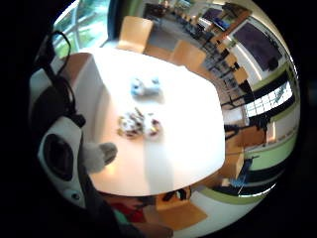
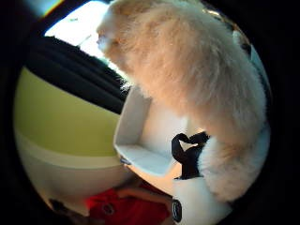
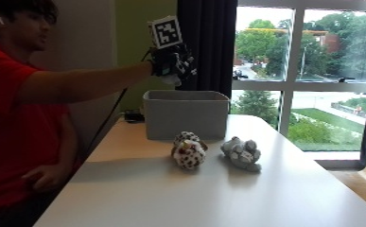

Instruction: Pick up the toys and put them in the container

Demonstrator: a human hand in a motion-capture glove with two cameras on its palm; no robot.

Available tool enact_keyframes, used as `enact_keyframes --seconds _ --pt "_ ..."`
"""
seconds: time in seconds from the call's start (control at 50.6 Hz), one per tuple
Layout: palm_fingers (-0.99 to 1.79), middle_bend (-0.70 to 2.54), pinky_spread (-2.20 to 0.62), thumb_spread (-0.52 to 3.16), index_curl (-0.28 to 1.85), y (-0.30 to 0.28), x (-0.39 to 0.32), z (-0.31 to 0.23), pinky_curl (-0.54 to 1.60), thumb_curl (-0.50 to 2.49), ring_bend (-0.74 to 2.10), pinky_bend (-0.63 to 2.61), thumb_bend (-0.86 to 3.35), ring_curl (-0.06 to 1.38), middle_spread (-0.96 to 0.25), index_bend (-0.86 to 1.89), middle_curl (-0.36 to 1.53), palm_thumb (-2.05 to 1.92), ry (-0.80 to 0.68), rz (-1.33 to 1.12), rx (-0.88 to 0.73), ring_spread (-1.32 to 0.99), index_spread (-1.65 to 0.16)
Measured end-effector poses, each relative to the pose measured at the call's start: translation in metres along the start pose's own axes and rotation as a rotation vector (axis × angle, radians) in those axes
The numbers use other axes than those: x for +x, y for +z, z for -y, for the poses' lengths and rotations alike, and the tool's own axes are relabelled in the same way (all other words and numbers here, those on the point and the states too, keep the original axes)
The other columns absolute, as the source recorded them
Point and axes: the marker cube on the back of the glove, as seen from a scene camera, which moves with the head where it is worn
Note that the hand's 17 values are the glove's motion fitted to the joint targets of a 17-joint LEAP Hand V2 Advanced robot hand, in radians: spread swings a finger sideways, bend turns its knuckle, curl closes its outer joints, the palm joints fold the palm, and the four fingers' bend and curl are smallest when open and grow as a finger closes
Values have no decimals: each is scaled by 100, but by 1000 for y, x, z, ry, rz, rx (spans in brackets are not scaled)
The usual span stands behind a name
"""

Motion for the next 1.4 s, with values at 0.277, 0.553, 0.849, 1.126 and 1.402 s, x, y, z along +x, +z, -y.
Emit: enact_keyframes --seconds 0.277,0.553,0.849,1.126,1.402 --pt "86 63 -46 28 94 22 -96 34 45 97 97 98 9 50 -37 76 47 50 -138 87 -80 -45 -29" --pt "8 28 -21 83 88 41 -123 24 48 88 51 118 -2 36 -15 61 37 31 -199 194 -285 -18 -40" --pt "-8 16 -2 115 72 39 -42 -5 40 62 27 107 -4 26 -3 55 33 3 -113 110 -265 -3 -47" --pt "-12 15 3 120 62 55 72 -41 34 49 22 92 -3 26 -6 40 31 -2 14 105 -282 -2 -46" --pt "-8 13 10 113 48 103 136 -62 35 40 21 100 -5 27 -6 17 26 -5 192 89 -345 -2 -43"
